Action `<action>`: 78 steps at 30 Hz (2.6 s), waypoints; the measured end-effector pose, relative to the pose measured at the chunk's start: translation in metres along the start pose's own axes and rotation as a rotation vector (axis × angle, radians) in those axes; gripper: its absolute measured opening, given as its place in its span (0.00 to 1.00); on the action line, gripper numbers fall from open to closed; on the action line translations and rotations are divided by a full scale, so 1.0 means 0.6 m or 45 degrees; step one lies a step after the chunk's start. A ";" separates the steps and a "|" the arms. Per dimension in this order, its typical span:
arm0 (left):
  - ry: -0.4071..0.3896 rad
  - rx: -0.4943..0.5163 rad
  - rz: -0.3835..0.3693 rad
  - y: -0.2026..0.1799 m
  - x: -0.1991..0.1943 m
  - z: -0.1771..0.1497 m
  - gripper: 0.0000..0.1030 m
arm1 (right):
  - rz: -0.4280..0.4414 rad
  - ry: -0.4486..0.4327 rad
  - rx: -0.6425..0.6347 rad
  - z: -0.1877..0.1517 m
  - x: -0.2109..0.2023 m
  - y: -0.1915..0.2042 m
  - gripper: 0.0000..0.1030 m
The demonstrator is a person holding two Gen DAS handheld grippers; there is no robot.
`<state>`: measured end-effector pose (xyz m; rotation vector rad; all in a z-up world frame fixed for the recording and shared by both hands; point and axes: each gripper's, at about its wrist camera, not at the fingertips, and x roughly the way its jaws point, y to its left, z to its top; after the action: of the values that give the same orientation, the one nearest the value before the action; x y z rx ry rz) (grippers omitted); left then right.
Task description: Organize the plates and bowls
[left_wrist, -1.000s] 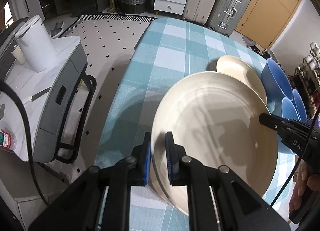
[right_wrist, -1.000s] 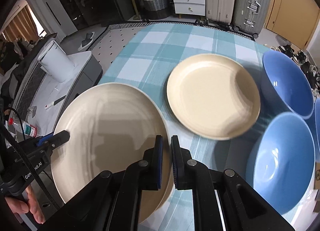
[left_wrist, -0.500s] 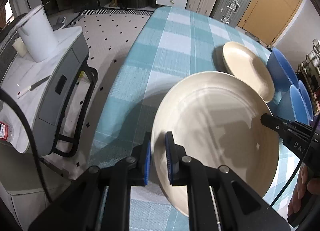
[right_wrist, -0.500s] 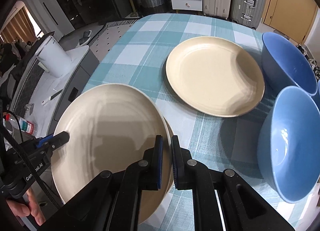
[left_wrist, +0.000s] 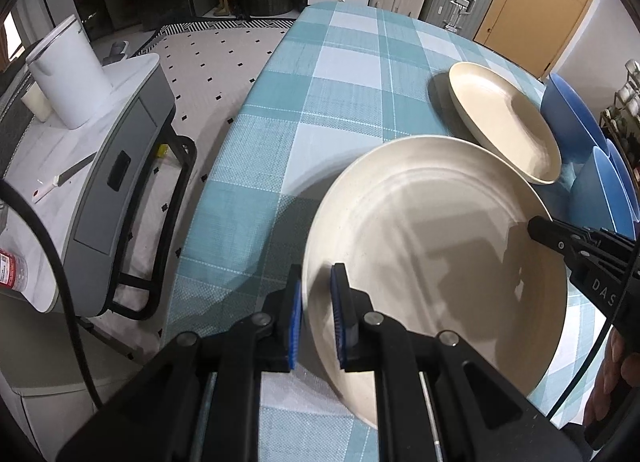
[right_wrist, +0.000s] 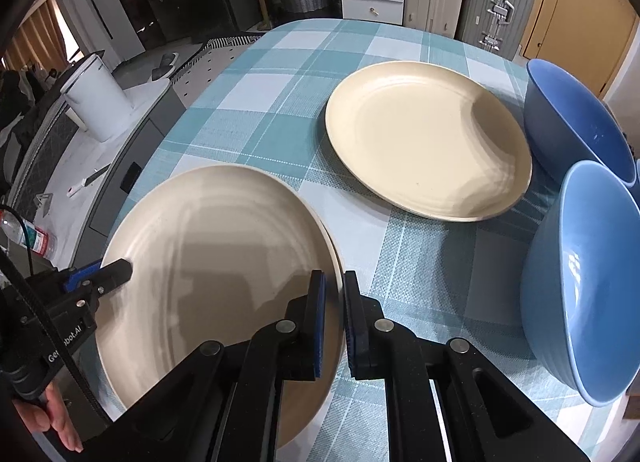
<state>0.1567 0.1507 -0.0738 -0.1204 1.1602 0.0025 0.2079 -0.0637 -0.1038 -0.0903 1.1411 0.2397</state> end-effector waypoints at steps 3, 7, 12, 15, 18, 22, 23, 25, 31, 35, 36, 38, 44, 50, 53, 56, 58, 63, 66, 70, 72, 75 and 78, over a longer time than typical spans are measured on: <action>-0.010 0.025 0.020 -0.004 -0.001 -0.002 0.11 | -0.009 -0.009 -0.013 -0.001 0.002 0.002 0.08; -0.026 0.055 0.067 -0.008 0.002 -0.006 0.09 | -0.040 -0.044 -0.057 -0.008 0.000 0.007 0.08; -0.023 0.054 0.066 -0.006 0.005 -0.004 0.09 | -0.088 -0.074 -0.112 -0.018 0.000 0.014 0.08; -0.017 0.056 0.065 -0.006 0.006 -0.003 0.09 | -0.086 -0.074 -0.102 -0.021 0.005 0.008 0.06; -0.014 0.063 0.071 -0.008 0.007 -0.004 0.09 | -0.088 -0.080 -0.102 -0.022 0.007 0.008 0.06; -0.007 0.055 0.065 -0.009 0.010 -0.004 0.09 | -0.116 -0.085 -0.134 -0.027 0.007 0.016 0.06; -0.004 0.056 0.065 -0.009 0.011 -0.005 0.09 | -0.119 -0.085 -0.141 -0.028 0.007 0.016 0.06; -0.003 0.055 0.068 -0.008 0.013 -0.006 0.09 | -0.118 -0.083 -0.146 -0.029 0.007 0.015 0.06; 0.026 0.074 0.072 -0.004 0.019 -0.007 0.09 | -0.061 -0.049 -0.128 -0.029 0.007 0.008 0.06; 0.044 0.057 0.056 0.001 0.019 -0.006 0.09 | -0.040 -0.019 -0.116 -0.027 0.007 0.002 0.06; 0.047 0.052 0.054 0.002 0.019 -0.004 0.09 | -0.039 -0.017 -0.109 -0.025 0.006 0.000 0.06; 0.056 0.046 0.048 0.004 0.018 -0.003 0.09 | -0.018 -0.022 -0.086 -0.024 0.004 -0.005 0.07; 0.097 -0.013 0.001 0.019 0.021 0.004 0.13 | 0.003 -0.011 -0.034 -0.023 0.008 -0.019 0.13; 0.098 -0.010 -0.004 0.020 0.024 0.003 0.18 | 0.023 -0.009 0.002 -0.025 0.013 -0.025 0.19; 0.107 -0.025 -0.023 0.023 0.027 0.002 0.18 | 0.081 0.010 0.038 -0.030 0.021 -0.031 0.19; 0.105 -0.024 -0.027 0.022 0.028 0.002 0.18 | 0.125 0.018 0.063 -0.034 0.026 -0.032 0.18; 0.105 -0.025 -0.032 0.022 0.029 0.001 0.19 | 0.142 0.031 0.064 -0.035 0.031 -0.030 0.18; 0.104 -0.030 -0.044 0.022 0.030 0.002 0.19 | 0.136 0.021 0.048 -0.038 0.034 -0.020 0.18; 0.106 -0.042 -0.058 0.026 0.031 0.001 0.19 | 0.139 0.028 0.041 -0.037 0.034 -0.020 0.18; 0.110 -0.070 -0.076 0.031 0.031 0.003 0.20 | 0.091 0.021 0.024 -0.034 0.029 -0.023 0.18; 0.109 -0.094 -0.093 0.036 0.031 0.003 0.23 | 0.070 0.003 0.018 -0.035 0.024 -0.023 0.19; 0.108 -0.118 -0.112 0.042 0.031 0.003 0.46 | 0.050 0.001 0.000 -0.032 0.018 -0.026 0.19; 0.116 -0.168 -0.131 0.048 0.032 0.005 0.46 | 0.059 -0.026 0.017 -0.032 0.010 -0.028 0.21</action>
<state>0.1650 0.1785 -0.0930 -0.2997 1.2439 -0.0178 0.1974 -0.0825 -0.1181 -0.0493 1.1252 0.2736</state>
